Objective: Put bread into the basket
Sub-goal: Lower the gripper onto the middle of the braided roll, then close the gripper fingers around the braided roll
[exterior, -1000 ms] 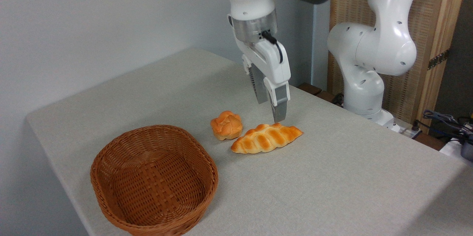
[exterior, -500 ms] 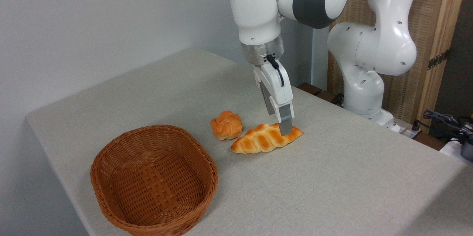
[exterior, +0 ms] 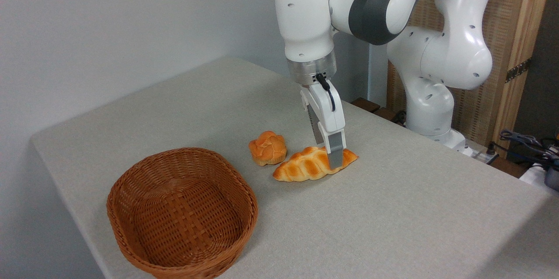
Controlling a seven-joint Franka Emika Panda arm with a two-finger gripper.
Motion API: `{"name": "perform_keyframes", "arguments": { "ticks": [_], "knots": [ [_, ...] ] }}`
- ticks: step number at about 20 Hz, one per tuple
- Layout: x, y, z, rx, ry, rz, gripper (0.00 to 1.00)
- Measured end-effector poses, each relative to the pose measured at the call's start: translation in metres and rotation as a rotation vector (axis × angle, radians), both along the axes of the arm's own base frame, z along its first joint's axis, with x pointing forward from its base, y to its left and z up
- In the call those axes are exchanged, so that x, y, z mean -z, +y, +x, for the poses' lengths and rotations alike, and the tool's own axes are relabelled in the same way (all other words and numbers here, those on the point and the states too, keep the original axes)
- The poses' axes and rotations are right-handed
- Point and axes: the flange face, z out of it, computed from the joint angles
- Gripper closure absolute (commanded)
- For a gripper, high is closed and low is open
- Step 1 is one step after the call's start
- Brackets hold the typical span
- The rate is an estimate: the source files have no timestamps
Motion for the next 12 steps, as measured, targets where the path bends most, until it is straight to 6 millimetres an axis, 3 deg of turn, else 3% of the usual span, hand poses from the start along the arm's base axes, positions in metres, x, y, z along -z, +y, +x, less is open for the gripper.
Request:
{"name": "perform_keyframes", "arguments": {
  "ticks": [12],
  "knots": [
    [0.0071, -0.0003, 0.0044, 0.023, -0.072, -0.004, 0.0]
  ]
}}
